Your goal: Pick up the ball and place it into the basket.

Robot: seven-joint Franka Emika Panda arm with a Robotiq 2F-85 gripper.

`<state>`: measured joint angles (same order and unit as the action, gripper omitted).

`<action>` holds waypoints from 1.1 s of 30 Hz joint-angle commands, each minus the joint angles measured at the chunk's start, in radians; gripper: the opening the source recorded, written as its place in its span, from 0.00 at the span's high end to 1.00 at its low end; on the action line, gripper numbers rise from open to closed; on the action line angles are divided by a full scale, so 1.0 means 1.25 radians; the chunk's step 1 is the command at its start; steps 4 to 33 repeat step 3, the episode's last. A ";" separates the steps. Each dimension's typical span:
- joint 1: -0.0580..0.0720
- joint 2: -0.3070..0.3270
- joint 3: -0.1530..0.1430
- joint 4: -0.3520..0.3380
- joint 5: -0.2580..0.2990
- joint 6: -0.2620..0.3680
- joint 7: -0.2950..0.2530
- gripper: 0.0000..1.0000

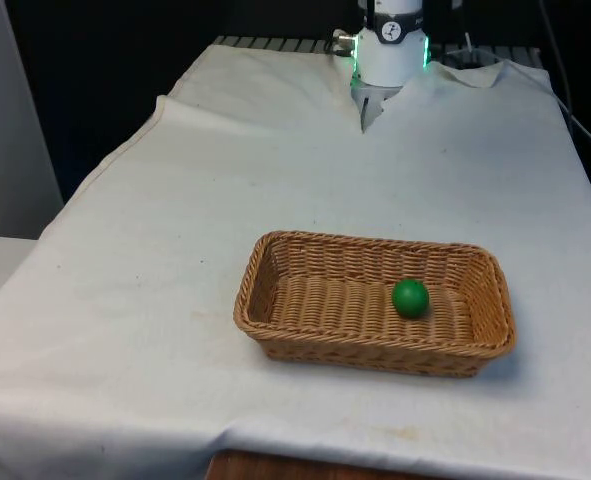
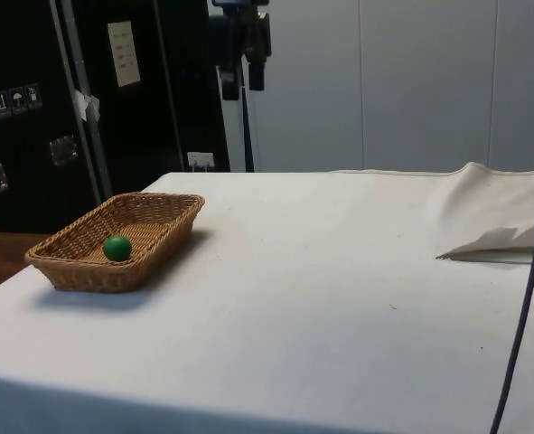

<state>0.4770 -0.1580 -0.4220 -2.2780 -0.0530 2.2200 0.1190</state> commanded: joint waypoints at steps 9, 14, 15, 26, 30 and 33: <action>0.000 -0.008 0.000 -0.002 -0.006 -0.002 0.000 0.00; 0.000 -0.008 0.000 -0.002 -0.006 -0.002 0.000 0.00; 0.000 -0.008 0.000 -0.002 -0.006 -0.002 0.000 0.00; 0.000 -0.008 0.000 -0.002 -0.006 -0.002 0.000 0.00; 0.000 -0.008 0.000 -0.002 -0.006 -0.002 0.000 0.00; 0.000 -0.008 0.000 -0.002 -0.006 -0.002 0.000 0.00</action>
